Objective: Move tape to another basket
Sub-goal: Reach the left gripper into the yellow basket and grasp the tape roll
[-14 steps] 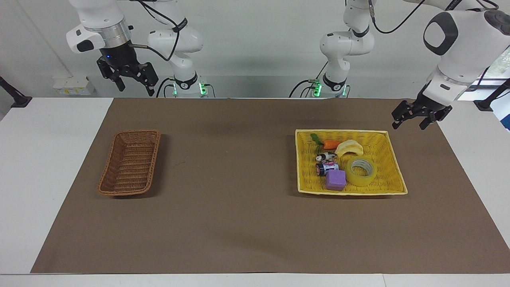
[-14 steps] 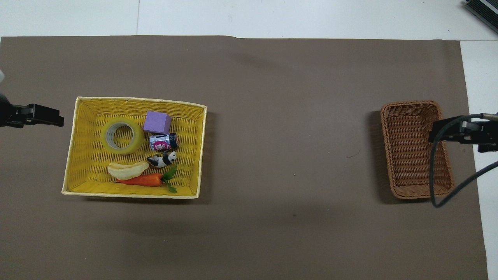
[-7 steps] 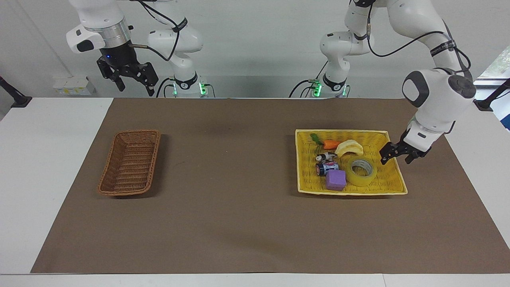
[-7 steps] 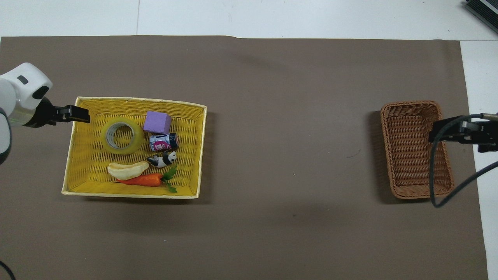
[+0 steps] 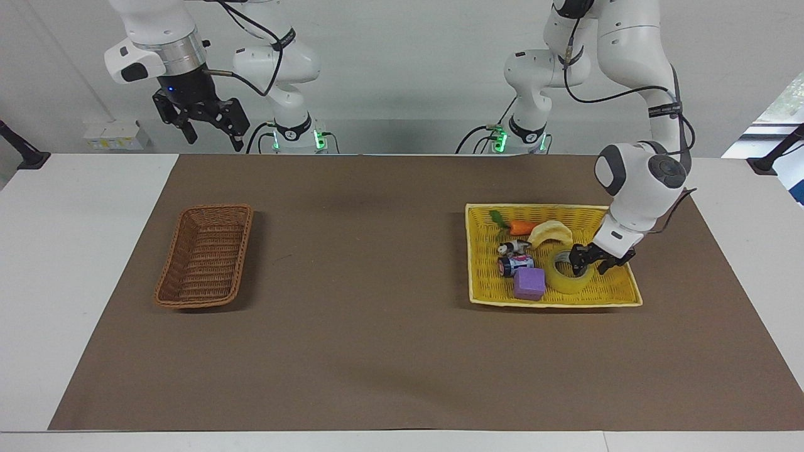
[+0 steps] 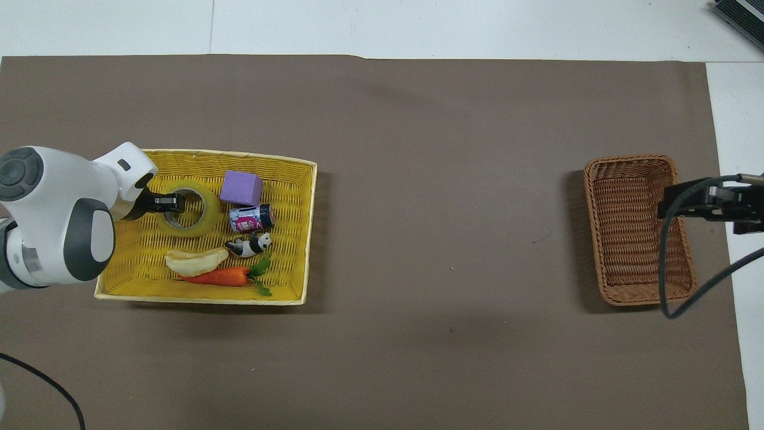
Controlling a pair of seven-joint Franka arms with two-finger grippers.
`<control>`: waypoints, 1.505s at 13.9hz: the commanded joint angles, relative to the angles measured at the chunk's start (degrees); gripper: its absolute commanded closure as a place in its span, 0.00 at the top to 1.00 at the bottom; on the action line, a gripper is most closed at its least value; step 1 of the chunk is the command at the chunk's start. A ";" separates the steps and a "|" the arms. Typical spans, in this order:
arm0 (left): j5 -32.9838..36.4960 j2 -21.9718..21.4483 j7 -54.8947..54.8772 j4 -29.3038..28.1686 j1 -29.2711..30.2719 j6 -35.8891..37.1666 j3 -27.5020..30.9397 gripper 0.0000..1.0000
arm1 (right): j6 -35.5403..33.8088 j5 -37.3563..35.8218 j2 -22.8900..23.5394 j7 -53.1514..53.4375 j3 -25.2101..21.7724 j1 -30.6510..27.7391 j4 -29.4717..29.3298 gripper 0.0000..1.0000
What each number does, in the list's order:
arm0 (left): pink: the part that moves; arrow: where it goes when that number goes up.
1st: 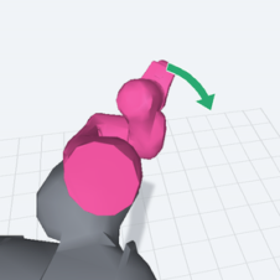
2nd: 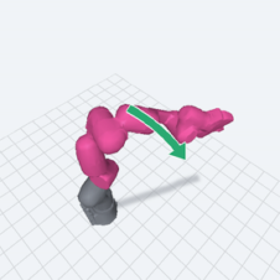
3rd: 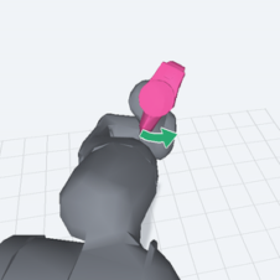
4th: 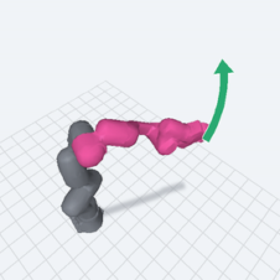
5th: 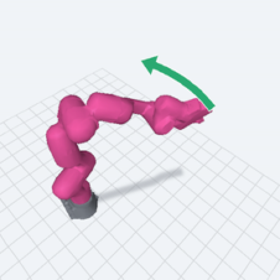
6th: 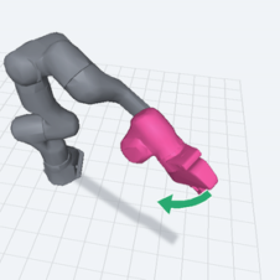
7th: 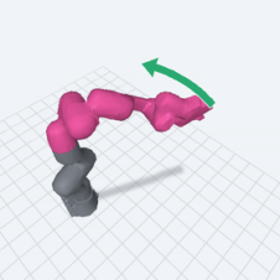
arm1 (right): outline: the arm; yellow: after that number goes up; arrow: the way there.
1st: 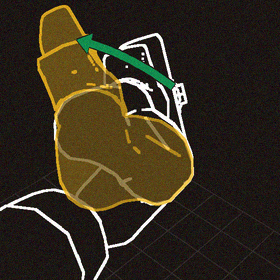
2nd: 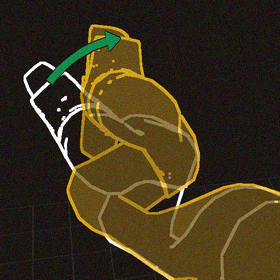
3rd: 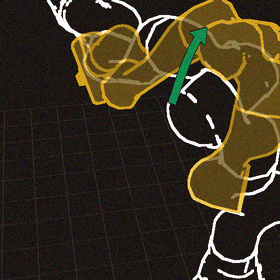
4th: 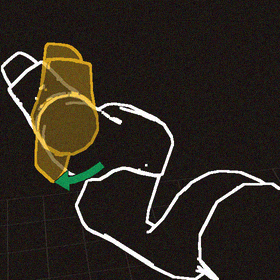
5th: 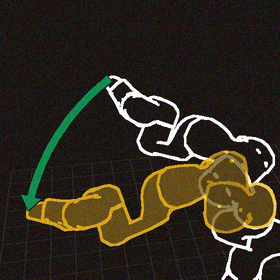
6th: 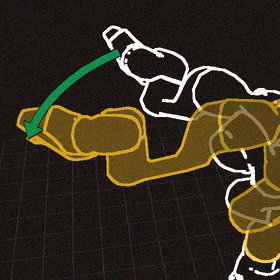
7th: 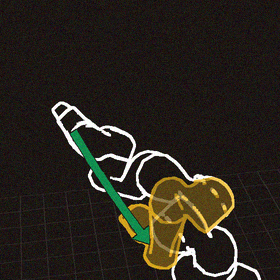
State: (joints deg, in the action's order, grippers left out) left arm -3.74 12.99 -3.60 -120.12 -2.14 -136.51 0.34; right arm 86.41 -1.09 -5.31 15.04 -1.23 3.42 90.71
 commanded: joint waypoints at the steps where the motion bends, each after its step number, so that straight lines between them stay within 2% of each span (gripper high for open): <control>1: -0.65 -0.07 0.17 -1.09 -0.76 -1.04 0.71 0.03 | -0.02 0.83 -0.75 -1.59 0.08 -0.69 0.70 1.00; 3: -0.65 -0.41 0.17 -0.21 -0.76 0.53 0.71 0.00 | -0.02 0.83 -0.75 -1.59 0.08 -0.69 0.70 1.00; 7: -0.57 -1.12 0.61 7.69 -0.68 12.21 0.71 0.00 | 0.07 0.83 -0.75 -1.59 0.08 -0.69 0.70 1.00; 16: -0.30 -10.78 5.44 14.55 -0.76 31.99 0.01 0.00 | 0.07 0.83 -0.75 -1.59 0.08 -0.69 0.70 1.00; 21: -0.30 -12.11 13.51 22.46 -0.85 43.24 -4.72 0.00 | -0.02 0.83 -0.75 -1.59 0.08 -0.69 0.70 1.00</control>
State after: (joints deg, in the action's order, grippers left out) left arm -3.77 0.90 5.87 -101.45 -2.44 -97.61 -2.77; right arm 86.41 -1.09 -5.31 15.04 -1.23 3.42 90.71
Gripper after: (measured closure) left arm 0.780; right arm 0.000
